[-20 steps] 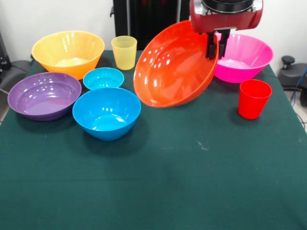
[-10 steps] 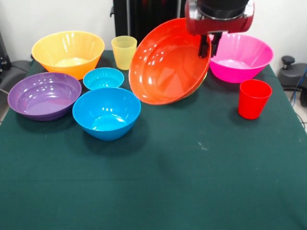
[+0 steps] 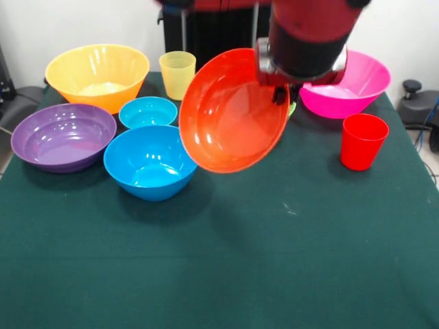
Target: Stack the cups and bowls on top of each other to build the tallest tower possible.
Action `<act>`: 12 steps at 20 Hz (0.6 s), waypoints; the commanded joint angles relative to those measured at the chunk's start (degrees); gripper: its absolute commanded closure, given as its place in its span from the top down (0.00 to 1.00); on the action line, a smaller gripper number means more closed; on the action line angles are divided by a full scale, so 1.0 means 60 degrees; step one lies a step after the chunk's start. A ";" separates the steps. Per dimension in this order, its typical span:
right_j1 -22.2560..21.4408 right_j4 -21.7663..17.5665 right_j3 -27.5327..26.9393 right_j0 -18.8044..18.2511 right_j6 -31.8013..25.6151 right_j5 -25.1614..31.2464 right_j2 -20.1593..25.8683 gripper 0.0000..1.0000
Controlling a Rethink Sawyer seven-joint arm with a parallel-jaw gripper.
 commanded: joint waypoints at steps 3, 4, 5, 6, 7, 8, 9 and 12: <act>0.1920 -0.0998 -0.2771 0.0404 -0.0751 0.1997 -0.0195 0.00; 0.1861 -0.0889 -0.2687 0.0359 -0.0676 0.1849 -0.0164 0.00; 0.1967 -0.0877 -0.2810 0.0342 -0.0545 0.1553 -0.0134 0.00; 0.2391 -0.1071 -0.3458 0.0424 -0.0597 0.1851 -0.0076 0.00; 0.2814 -0.1266 -0.4107 0.0506 -0.0650 0.2149 -0.0018 0.00; 0.3029 -0.1382 -0.4440 0.0553 -0.0689 0.2262 0.0008 0.00; 0.3281 -0.1554 -0.4891 0.0598 -0.0853 0.2538 0.0082 0.00; 0.2816 -0.1422 -0.4469 0.0476 -0.1251 0.2236 0.0058 0.00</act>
